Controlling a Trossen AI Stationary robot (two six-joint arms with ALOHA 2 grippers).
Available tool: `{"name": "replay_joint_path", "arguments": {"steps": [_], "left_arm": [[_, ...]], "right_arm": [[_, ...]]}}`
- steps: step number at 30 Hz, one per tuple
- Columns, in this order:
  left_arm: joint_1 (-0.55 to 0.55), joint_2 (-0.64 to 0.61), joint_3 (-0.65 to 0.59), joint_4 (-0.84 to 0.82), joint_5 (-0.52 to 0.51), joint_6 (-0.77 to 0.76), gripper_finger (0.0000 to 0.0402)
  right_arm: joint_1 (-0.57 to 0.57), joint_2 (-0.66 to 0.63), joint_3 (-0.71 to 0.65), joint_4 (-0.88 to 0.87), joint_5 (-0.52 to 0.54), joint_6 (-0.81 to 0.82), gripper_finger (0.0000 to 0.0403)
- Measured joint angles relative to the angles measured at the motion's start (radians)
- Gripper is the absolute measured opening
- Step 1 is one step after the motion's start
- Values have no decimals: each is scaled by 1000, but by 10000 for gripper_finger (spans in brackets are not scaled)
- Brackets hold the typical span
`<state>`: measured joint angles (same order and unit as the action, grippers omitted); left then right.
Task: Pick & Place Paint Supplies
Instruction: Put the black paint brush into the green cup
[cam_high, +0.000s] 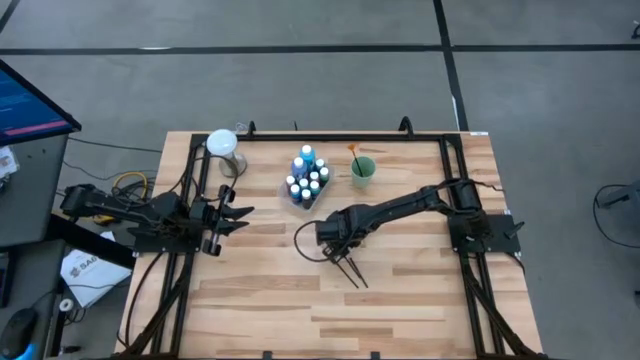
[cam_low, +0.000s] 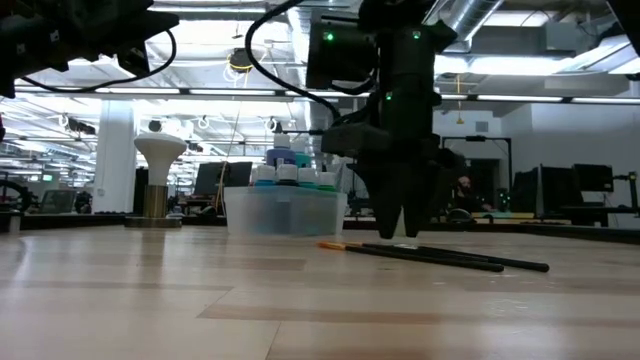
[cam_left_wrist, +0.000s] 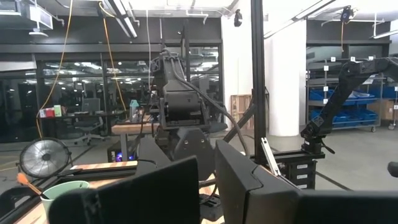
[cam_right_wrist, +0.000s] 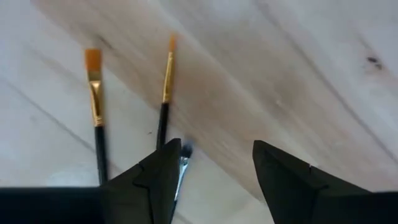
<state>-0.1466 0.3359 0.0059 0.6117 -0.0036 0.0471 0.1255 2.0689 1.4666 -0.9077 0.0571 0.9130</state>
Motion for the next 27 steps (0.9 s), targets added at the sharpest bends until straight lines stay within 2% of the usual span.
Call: {"name": "replay_joint_path", "arguments": {"steps": [11, 17, 27], "left_arm": [[0, 0, 0, 0, 0, 0, 1], [0, 0, 0, 0, 0, 0, 1], [0, 0, 0, 0, 0, 0, 1]], "right_arm": [[75, -3, -21, 17, 83, 87, 191], [77, -11, -88, 71, 78, 135, 186], [97, -8, -93, 77, 60, 196, 158]]}}
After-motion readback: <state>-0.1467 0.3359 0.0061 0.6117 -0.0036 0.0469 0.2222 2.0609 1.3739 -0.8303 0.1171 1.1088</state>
